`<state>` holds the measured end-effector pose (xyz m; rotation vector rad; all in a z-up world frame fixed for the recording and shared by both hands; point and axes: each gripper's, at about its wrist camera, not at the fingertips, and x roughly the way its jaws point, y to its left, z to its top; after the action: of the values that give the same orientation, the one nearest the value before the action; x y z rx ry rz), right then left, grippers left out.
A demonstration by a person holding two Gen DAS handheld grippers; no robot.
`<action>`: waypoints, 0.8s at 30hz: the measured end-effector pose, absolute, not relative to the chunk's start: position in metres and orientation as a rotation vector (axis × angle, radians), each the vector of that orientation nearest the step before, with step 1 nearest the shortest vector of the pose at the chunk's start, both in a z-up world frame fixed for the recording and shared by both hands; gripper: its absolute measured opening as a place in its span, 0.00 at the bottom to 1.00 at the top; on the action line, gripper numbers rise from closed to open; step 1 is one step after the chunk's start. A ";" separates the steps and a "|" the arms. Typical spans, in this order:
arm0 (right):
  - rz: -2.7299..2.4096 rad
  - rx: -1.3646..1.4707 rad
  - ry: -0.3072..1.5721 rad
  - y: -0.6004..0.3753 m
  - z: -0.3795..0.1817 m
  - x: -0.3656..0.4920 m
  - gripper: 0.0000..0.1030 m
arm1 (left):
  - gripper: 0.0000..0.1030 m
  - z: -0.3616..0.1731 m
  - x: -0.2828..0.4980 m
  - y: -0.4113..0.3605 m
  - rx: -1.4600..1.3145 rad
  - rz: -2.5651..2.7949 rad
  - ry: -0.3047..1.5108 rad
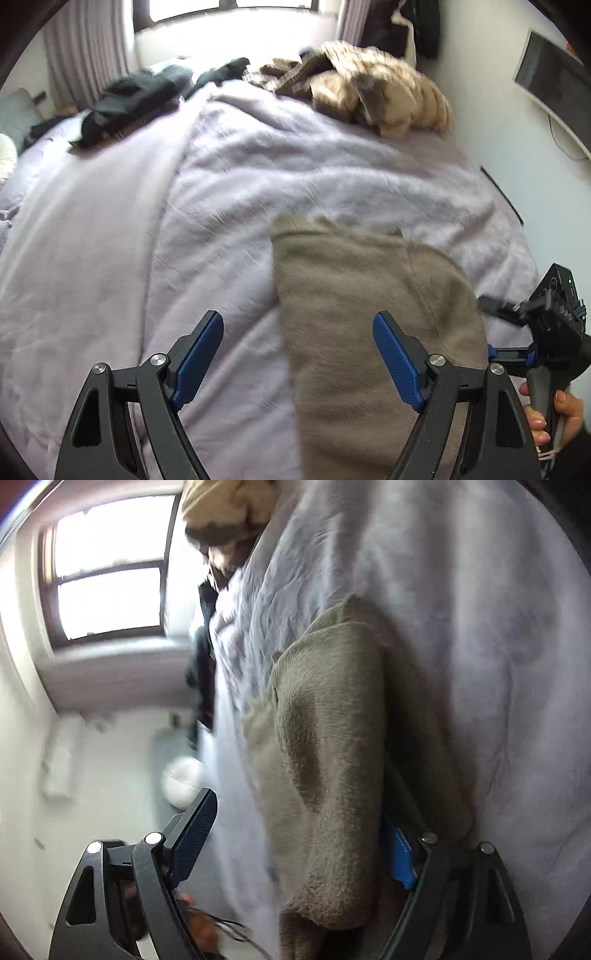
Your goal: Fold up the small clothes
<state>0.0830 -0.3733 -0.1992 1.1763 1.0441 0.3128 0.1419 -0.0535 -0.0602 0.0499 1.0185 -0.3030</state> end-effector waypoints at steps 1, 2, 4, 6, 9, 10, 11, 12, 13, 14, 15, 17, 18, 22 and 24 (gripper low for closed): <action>0.296 1.113 1.073 -0.369 -0.193 0.090 0.71 | 0.82 -0.059 0.141 -0.053 0.056 -0.305 1.015; 0.278 1.046 1.103 -0.365 -0.189 0.093 0.37 | 0.82 -0.060 0.142 -0.054 0.072 -0.310 1.022; 0.243 0.857 1.153 -0.351 -0.173 0.104 0.14 | 0.82 -0.060 0.140 -0.057 0.123 -0.281 1.021; 0.269 0.716 1.102 -0.341 -0.146 0.106 0.14 | 0.82 -0.058 0.137 -0.059 0.163 -0.242 1.011; 0.305 0.603 1.027 -0.335 -0.120 0.112 0.14 | 0.82 -0.067 0.140 -0.060 0.120 -0.286 1.070; 0.296 0.598 1.033 -0.338 -0.123 0.114 0.14 | 0.82 -0.079 0.144 -0.063 0.139 -0.282 1.124; 0.256 0.590 1.059 -0.344 -0.131 0.120 0.14 | 0.82 -0.091 0.145 -0.067 0.167 -0.273 1.172; 0.195 0.582 1.110 -0.353 -0.148 0.121 0.14 | 0.82 -0.100 0.146 -0.069 0.180 -0.269 1.202; 0.159 0.600 1.159 -0.358 -0.165 0.135 0.17 | 0.82 -0.111 0.145 -0.068 0.185 -0.263 1.217; 0.115 0.640 1.213 -0.368 -0.181 0.133 0.25 | 0.82 -0.118 0.143 -0.068 0.194 -0.248 1.225; 0.086 0.679 1.227 -0.375 -0.187 0.132 0.26 | 0.82 -0.122 0.142 -0.066 0.198 -0.241 1.234; 0.063 0.755 1.186 -0.389 -0.182 0.116 0.45 | 0.82 -0.129 0.139 -0.060 0.180 -0.241 1.255; 0.027 0.745 1.179 -0.393 -0.174 0.105 0.53 | 0.82 -0.131 0.137 -0.054 0.160 -0.242 1.263; 0.115 0.758 1.131 -0.392 -0.148 0.071 0.59 | 0.82 -0.135 0.133 -0.042 0.127 -0.252 1.293; 0.191 0.768 1.128 -0.384 -0.136 0.048 0.59 | 0.82 -0.134 0.131 -0.040 0.147 -0.251 1.295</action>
<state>0.0485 -0.3836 -0.1365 0.7676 1.1283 0.1913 0.1309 -0.0399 -0.1336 0.1472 1.2950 -0.2511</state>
